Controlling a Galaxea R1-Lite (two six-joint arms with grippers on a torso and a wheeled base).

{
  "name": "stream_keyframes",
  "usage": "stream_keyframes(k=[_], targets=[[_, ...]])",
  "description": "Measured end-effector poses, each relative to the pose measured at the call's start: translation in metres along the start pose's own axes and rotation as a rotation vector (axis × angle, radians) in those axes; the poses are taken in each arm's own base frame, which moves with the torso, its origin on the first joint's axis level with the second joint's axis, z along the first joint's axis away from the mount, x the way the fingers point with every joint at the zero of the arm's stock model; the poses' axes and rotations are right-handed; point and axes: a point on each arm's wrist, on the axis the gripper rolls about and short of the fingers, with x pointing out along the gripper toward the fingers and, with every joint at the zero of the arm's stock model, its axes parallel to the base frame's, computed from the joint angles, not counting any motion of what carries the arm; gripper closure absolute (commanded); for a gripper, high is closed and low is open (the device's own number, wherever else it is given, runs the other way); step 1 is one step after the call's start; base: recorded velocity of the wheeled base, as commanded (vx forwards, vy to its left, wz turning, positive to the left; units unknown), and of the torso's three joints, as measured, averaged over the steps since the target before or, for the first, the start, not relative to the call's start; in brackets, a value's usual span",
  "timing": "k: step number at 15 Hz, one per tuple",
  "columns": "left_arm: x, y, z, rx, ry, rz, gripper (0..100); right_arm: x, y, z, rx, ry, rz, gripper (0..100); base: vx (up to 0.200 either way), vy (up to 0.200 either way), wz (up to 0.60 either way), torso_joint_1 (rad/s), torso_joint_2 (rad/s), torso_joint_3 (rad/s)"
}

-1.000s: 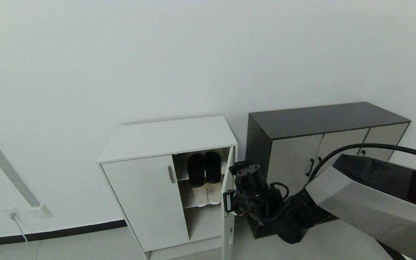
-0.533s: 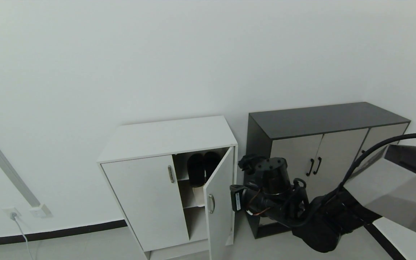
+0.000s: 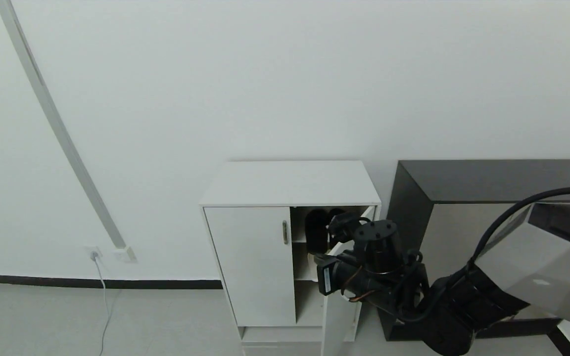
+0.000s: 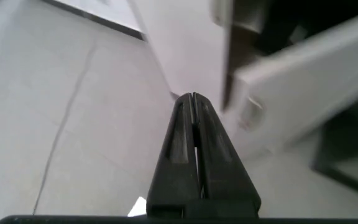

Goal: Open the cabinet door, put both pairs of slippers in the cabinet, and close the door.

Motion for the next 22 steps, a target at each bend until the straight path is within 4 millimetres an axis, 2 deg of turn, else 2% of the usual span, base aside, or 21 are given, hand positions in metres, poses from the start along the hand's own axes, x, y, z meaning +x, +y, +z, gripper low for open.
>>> stream_keyframes(k=[5, 9, 12, 15, 19, 22], targets=[[0.000, 0.000, 0.000, 0.002, -0.001, -0.001, 100, -0.008, -0.017, -0.007, -0.048, -0.020, -0.059, 100, 0.000, 0.040, 0.00, 0.000, 0.00, 0.000], [0.000, 0.000, 0.000, 0.003, 0.001, -0.002, 100, -0.034, -0.039, -0.022, -0.078, 0.062, -0.136, 100, 0.200, 0.000, 0.00, 0.002, 0.00, 0.002], [0.000, 0.000, 0.000, 0.003, -0.001, -0.001, 100, -0.056, -0.055, -0.042, -0.072, 0.151, -0.179, 100, 0.200, 0.000, 0.00, -0.004, 0.00, 0.004], [0.000, 0.000, 0.000, 0.002, 0.000, -0.002, 100, -0.070, -0.059, -0.057, -0.080, 0.202, -0.189, 100, 0.000, 0.000, 0.00, 0.000, 0.00, 0.000], [0.000, 0.000, 0.000, 0.001, -0.001, -0.002, 100, -0.067, -0.066, -0.067, -0.094, 0.222, -0.198, 100, 0.000, 0.000, 0.00, 0.000, 0.00, 0.000], [0.000, 0.000, 0.000, 0.002, -0.001, -0.001, 100, -0.059, -0.067, -0.073, -0.095, 0.184, -0.196, 100, 0.200, 0.000, 0.00, -0.010, 0.00, 0.007]])
